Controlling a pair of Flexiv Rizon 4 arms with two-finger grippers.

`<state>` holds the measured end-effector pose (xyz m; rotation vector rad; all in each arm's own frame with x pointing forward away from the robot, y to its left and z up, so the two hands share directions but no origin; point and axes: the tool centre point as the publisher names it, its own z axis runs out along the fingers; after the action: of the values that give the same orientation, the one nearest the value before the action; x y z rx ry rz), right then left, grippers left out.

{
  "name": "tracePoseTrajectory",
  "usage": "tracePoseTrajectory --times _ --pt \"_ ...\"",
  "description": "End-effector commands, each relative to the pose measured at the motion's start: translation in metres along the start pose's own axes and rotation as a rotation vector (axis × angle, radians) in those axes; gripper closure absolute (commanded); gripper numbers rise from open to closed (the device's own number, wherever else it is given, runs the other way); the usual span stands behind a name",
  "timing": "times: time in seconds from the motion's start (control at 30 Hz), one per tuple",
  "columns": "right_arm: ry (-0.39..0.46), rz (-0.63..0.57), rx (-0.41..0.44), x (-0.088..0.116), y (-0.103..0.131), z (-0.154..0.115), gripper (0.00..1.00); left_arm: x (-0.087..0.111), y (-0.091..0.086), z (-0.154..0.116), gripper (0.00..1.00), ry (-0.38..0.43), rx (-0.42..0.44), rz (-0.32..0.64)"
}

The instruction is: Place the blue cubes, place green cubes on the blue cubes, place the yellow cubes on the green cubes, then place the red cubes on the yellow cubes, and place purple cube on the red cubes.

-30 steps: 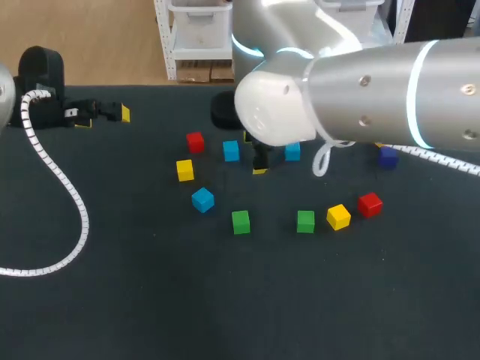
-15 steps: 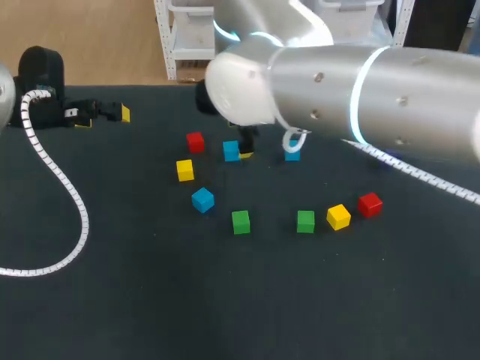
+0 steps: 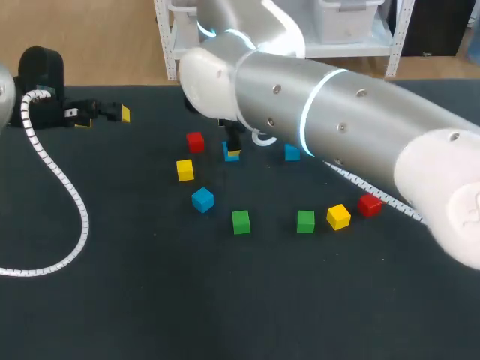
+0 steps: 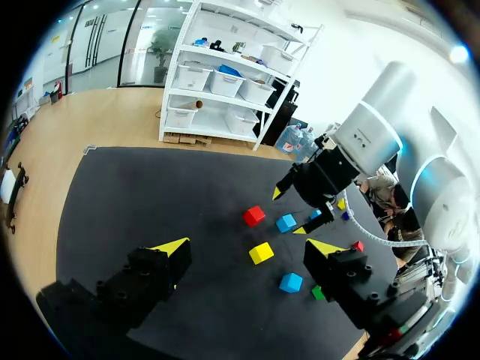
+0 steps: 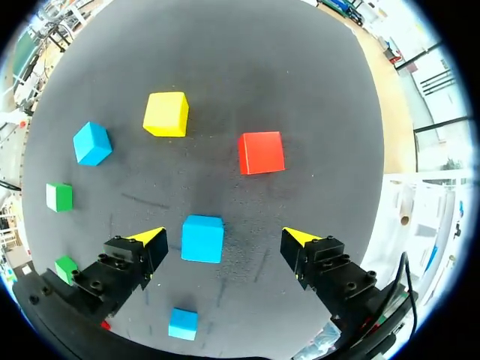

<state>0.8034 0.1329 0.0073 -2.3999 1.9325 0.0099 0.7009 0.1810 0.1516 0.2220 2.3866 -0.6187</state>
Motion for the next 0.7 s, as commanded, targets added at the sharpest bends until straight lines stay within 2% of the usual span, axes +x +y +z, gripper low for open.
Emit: tracePoseTrajectory --times 0.03,0.23,0.3,0.4,0.47,0.57,0.7 --pt "-0.001 0.002 -0.108 -0.001 -0.005 0.0 0.0 0.002 0.003 -0.001 0.0 -0.007 0.012 0.003" --pt "0.002 0.012 -0.119 0.002 -0.006 0.005 0.0 0.002 0.003 -0.001 0.0 -0.007 0.012 0.003" --pt "0.001 0.015 -0.123 0.002 -0.007 0.006 0.16 0.002 0.003 -0.001 0.0 -0.007 0.012 0.003" --pt "0.0 0.017 -0.13 0.003 -0.007 0.009 0.3 0.002 0.003 -0.001 0.0 -0.007 0.012 0.003" --pt "0.0 0.018 -0.134 0.003 -0.008 0.01 0.35 0.002 0.003 -0.001 0.0 -0.007 0.012 0.003" --pt "-0.002 0.021 -0.139 0.005 -0.008 0.012 0.52 0.002 0.003 -0.001 0.0 -0.007 0.012 0.003" --pt "-0.004 0.022 -0.151 0.005 -0.007 0.015 0.56 0.002 0.003 -0.001 0.0 -0.007 0.012 0.003"
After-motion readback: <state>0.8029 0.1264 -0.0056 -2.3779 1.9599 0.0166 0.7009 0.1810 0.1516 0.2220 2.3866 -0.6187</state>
